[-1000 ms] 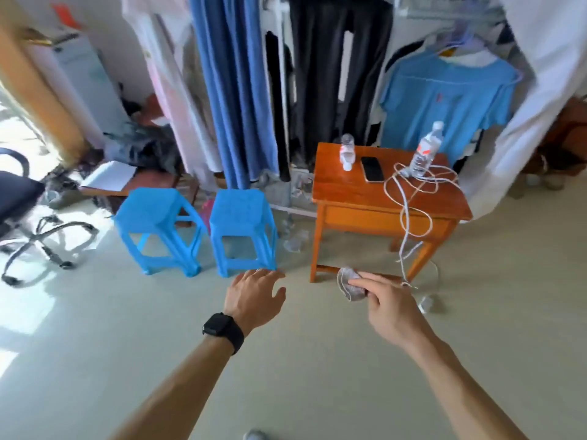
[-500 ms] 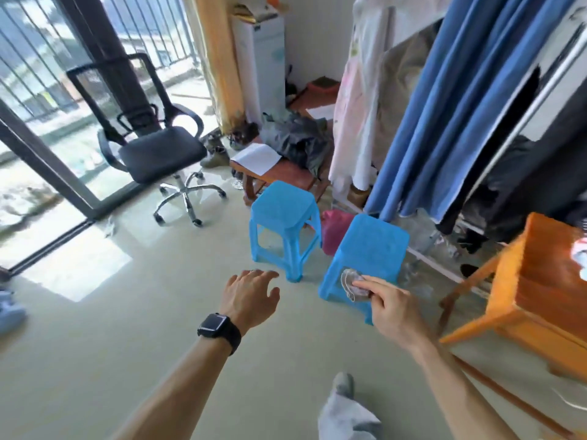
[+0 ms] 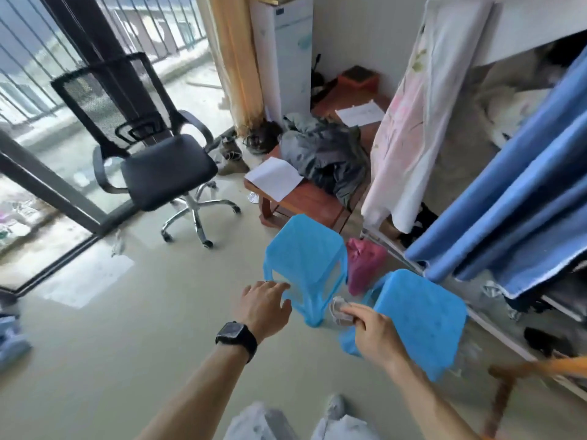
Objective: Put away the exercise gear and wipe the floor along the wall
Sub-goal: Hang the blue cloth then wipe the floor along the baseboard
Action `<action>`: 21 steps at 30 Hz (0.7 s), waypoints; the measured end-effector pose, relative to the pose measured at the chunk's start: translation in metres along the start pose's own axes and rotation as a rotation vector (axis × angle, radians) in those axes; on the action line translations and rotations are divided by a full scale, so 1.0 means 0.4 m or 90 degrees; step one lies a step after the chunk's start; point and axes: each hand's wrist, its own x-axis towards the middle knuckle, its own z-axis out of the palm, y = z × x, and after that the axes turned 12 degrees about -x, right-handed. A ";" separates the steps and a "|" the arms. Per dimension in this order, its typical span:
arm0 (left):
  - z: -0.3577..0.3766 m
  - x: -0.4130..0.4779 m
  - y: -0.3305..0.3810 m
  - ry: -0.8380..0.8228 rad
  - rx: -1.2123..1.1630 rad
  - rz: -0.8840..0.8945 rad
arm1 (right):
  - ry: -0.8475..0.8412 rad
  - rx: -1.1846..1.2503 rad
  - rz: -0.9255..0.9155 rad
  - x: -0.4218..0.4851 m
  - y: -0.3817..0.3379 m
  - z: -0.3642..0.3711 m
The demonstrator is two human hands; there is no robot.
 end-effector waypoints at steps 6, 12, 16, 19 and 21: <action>-0.001 0.307 -0.077 -0.111 0.031 -0.019 | -0.061 -0.017 0.018 0.302 -0.052 0.036; 0.024 0.655 -0.168 -0.301 0.083 0.028 | -0.133 -0.052 0.118 0.596 -0.038 0.145; 0.031 0.840 -0.205 -0.407 0.165 0.087 | -0.209 -0.047 0.233 0.728 -0.014 0.220; 0.054 0.973 -0.221 -0.434 0.200 0.120 | -0.209 -0.012 0.291 0.824 0.026 0.293; 0.096 1.059 -0.234 -0.437 0.207 0.138 | -0.188 0.007 0.312 0.888 0.043 0.323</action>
